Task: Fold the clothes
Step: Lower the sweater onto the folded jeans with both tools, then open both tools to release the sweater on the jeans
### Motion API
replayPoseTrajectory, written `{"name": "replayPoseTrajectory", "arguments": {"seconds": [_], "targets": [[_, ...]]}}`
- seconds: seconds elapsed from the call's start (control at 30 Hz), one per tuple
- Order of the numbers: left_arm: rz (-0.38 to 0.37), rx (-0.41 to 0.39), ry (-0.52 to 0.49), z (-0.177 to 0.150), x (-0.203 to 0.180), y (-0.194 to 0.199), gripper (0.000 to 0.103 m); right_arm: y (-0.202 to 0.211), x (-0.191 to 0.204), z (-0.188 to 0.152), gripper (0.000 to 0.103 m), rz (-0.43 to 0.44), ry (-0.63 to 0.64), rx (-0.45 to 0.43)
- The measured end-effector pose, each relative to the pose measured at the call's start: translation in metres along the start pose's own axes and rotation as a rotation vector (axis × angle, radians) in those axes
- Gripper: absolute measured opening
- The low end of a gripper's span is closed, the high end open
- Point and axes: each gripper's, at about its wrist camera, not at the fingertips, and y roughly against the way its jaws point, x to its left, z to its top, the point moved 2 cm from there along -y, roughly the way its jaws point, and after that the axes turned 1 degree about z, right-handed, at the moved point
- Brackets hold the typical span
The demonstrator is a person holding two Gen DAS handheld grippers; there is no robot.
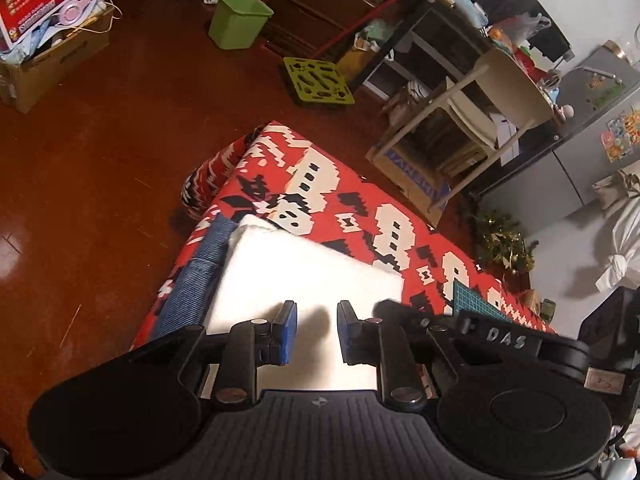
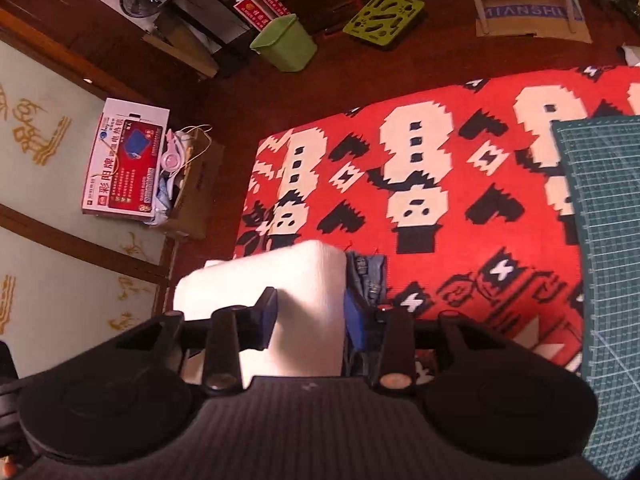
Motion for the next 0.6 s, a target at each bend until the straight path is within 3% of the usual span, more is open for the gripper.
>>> {"name": "replayPoseTrajectory", "arguments": {"seconds": [0.3, 0.43, 0.6], "targets": [[-0.021, 0.011, 0.013, -0.024, -0.002, 0.004, 0.020, 0.011, 0.006, -0.036, 0.030, -0.015, 0.048, 0.011], [-0.029, 0.011, 0.026, -0.040, 0.001, 0.014, 0.020, 0.019, 0.009, -0.058, 0.021, -0.016, 0.072, 0.013], [-0.039, 0.017, 0.040, -0.059, 0.008, 0.027, 0.020, 0.030, 0.005, -0.079, 0.021, 0.001, 0.056, 0.027]]}}
